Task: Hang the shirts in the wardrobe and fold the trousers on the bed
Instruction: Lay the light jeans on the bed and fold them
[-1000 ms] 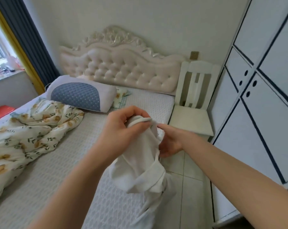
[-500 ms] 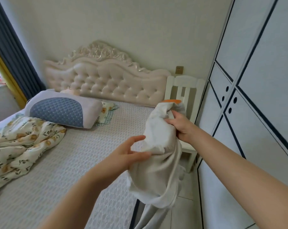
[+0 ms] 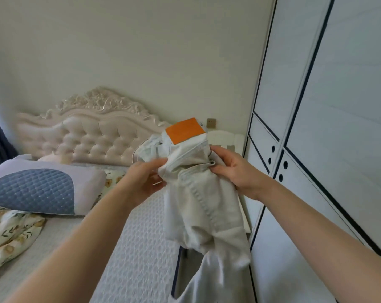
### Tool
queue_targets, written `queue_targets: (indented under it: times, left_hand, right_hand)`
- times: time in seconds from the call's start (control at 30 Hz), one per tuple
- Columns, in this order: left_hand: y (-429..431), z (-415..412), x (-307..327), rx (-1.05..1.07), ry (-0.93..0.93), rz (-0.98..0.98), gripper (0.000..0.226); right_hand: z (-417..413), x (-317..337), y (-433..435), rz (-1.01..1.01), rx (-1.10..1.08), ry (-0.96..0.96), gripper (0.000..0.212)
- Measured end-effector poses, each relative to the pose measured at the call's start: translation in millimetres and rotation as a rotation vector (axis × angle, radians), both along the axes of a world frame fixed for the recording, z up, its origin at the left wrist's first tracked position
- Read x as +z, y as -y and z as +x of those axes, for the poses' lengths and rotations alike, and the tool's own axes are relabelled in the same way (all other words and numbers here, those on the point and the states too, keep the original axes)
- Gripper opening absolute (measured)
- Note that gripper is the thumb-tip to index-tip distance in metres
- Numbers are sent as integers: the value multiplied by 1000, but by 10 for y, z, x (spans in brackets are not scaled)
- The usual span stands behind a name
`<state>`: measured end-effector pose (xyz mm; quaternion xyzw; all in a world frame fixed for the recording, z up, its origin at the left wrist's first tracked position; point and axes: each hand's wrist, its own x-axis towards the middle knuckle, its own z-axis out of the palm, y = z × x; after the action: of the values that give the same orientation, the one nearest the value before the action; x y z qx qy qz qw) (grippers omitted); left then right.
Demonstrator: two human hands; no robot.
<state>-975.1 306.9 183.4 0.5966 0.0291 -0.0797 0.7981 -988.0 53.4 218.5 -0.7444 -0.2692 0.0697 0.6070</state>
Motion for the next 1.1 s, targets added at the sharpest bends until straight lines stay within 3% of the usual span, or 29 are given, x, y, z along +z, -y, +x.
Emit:
queue_targets:
  times: [0.07,0.17,0.37,0.43,0.53,0.63,0.73,0.8,0.87,1.0,1.1]
  left_hand:
    - [48,220,75,53,60,-39,46]
    - [60,542,279,127,188,-54,19]
    - [233,1048,796,82,417,94,16]
    - [273,1183,931,59,453,103,15]
    - [309,1343,1060,-3,486,124,16]
    - [318,1458,1126,-102,498,152,16]
    - [320,1544,1198,-249,462,140,22]
    - [352,1580,1238,-341,435,121,26]
    - [408,1596,1271,-394,406,129,26]
    - [567,1616,1348,-406,372,143,25]
    - [693,1764,1416,-342,378,149,17]
  right_hand:
    - [160,57,49,-6,-109,-5,48]
    - [380,112,89,-115,-240,-45,50]
    - [563,-46,-107,-309,-265,-59,74]
    - [671,-37,-118,-287,-298,-119,63]
    - [836,112,-38,-310,-441,-180,30]
    - [1014,302,80,-254,-676,-83,26]
    - [1177,524,158,-227,-759,156,17]
    - [1288,693,170,-306,-699,338,15]
    - [1407,860,155,-386,-569,424,28]
    - [1706,1025,75,-622,-234,344,65]
    - [1940,1016,38,-699,-113,304,62]
